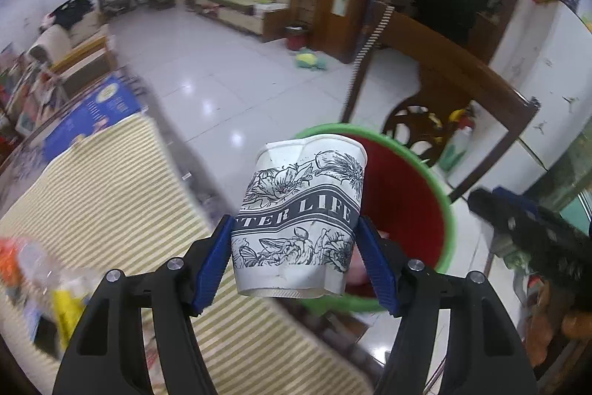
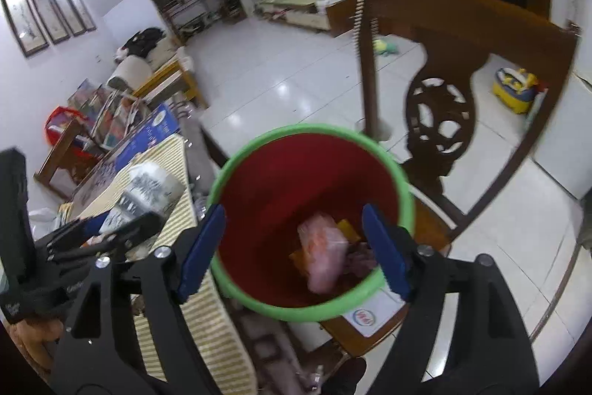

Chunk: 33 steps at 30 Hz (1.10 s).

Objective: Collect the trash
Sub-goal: 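Drop the white paper cup into the red bucket with the left tool, then grasp the pink wrapper with the left tool while the right tool grasps crumpled paper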

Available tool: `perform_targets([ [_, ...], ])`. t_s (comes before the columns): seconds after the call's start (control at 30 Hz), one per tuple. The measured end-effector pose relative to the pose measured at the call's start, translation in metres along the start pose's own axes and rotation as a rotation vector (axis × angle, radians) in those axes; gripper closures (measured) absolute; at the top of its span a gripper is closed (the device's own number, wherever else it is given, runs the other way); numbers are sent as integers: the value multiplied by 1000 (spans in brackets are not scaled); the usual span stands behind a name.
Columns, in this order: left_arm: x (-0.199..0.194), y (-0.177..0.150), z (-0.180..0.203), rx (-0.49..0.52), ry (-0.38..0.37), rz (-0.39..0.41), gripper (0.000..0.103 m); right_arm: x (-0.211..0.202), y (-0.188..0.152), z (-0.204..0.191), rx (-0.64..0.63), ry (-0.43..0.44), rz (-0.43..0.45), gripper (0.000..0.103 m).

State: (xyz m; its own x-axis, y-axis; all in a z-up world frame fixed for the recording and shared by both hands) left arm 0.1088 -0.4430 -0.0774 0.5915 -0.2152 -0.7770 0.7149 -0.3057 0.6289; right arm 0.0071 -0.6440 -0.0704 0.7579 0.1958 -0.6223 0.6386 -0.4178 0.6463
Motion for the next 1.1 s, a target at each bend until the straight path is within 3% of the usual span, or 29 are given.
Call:
perform_targets([
  [0.07,7,6,17,35,-35,-7,34,-6,-4,8,21,-8,5,25],
  [0.13,8,10,25,41,-42,-9,22,-11,-8,12,34,-16,3,25],
  [0.23,-2,6,25,25,-54,24,17,-16,-14,12,32,-20,4,25],
  [0.43,-12,-20,-4,-24,-4,-1,15,-7,-21,-9,11,21,-24,23],
  [0.6,-30,-53,-59,-128,61,-18,15,16,-27,-50,-51,83,-77,22],
  [0.8,-64,-108,-157,-321,199,-56,15,44,-44,-113,-143,165,-149,21],
  [1.0,-102,-213,-263,-570,420,-174,15,72,-86,-175,-220,239,-272,21],
  [1.1,-111,-263,-302,-744,461,-256,15,83,-106,-200,-243,257,-320,21],
])
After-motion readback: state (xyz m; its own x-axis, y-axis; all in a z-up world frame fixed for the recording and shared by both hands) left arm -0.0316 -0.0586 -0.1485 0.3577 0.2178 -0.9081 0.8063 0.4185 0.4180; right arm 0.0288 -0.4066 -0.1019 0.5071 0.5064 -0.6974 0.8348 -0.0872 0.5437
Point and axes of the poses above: each gripper's, at about its wrist camera, not at the fingertips, and x roughly the way its jaws point, z to its right, y to its top, the point moved 1 cm from there along x, roughly the way its jaws point, and after that the axes turned 11 degrees about y, right-handed, at the moved point
